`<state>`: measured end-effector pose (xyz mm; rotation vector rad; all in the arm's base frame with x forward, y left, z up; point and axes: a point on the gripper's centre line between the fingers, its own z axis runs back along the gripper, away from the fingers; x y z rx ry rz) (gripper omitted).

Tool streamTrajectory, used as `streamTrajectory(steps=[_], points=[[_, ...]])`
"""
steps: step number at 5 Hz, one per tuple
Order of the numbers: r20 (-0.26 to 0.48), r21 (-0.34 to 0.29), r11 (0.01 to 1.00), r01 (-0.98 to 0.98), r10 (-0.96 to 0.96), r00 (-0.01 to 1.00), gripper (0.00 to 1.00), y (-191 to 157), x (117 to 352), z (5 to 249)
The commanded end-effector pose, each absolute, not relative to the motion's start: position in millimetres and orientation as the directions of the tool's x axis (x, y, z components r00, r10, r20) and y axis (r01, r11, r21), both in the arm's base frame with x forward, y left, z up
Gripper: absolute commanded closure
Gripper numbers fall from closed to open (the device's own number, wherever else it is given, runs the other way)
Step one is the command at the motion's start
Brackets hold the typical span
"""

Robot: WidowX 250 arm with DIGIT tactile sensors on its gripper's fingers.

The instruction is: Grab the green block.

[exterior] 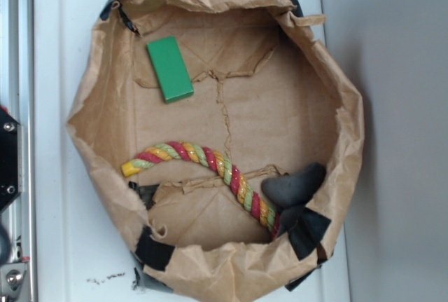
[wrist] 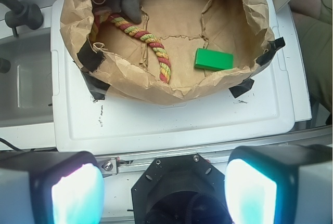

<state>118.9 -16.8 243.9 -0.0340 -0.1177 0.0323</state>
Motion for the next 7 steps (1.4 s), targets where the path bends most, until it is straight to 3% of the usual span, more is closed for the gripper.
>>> streamTrajectory(steps=[1, 3, 4, 5, 6, 7], points=[[0.117, -0.036, 0.999, -0.030, 0.034, 0.993, 0.00, -17, 119, 244], [0.156, -0.118, 0.988, -0.097, 0.115, 0.981, 0.00, -22, 157, 231], [0.151, -0.100, 0.978, -0.181, 0.195, 0.969, 0.00, -19, 187, 214], [0.147, -0.086, 0.942, -0.323, 0.333, 0.931, 0.00, -11, 197, 196], [0.199, -0.065, 0.836, -0.545, 0.546, 0.814, 0.00, 0, 199, 184], [0.199, -0.065, 0.836, -0.545, 0.546, 0.814, 0.00, 0, 199, 184]])
